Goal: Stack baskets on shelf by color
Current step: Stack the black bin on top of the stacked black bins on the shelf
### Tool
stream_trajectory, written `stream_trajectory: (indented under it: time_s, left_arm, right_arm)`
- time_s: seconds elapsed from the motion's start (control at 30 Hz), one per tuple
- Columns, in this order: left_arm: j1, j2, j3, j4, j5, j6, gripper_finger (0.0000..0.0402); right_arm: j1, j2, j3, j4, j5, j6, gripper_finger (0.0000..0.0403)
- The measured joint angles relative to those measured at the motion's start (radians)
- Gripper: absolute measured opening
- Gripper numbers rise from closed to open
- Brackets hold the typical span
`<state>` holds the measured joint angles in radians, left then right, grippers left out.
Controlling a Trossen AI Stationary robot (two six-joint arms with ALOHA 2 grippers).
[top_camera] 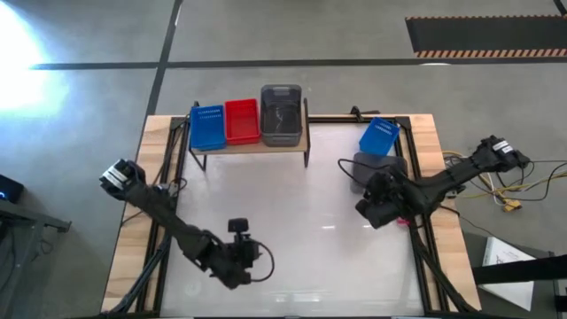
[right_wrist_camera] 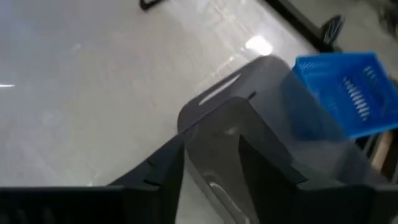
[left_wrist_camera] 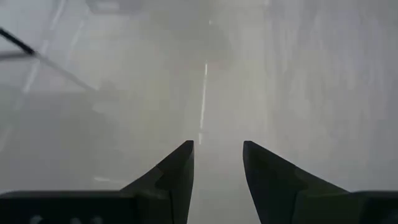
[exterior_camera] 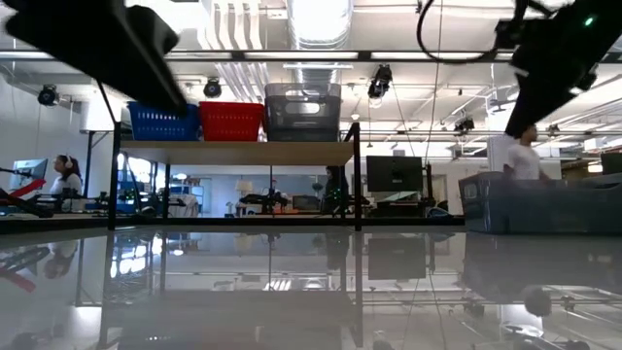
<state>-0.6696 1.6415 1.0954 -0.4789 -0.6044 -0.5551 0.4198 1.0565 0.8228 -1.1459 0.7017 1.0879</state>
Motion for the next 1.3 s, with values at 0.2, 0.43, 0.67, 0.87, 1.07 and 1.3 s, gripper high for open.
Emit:
stream_trajectory:
  time_s: [0.2,0.43,0.67,0.87,1.07,1.3]
  left_arm:
    - [-0.031,0.001,-0.029,0.0,-0.049,-0.143,0.0123]
    - [-0.031,0.001,-0.04,0.002,-0.091,-0.146,0.0123]
    - [-0.031,0.001,-0.046,0.037,-0.093,-0.145,0.0123]
    - [-0.031,0.001,-0.077,0.075,-0.094,-0.142,0.0123]
    - [-0.031,0.001,-0.086,0.085,-0.094,-0.144,0.0123]
    - [-0.031,0.001,-0.087,0.105,-0.094,-0.139,0.0123]
  right_arm:
    - [-0.154,0.004,-0.051,0.164,-0.061,-0.111,0.0194]
    - [-0.361,0.052,-0.051,0.316,-0.164,-0.225,0.021]
    - [-0.511,0.138,-0.051,0.349,-0.248,-0.245,0.021]
    - [-0.565,0.216,-0.051,0.425,-0.314,-0.296,0.021]
    - [-0.565,0.283,-0.049,0.448,-0.329,-0.314,0.0185]
    - [-0.476,0.306,-0.051,0.45,-0.342,-0.345,0.0071]
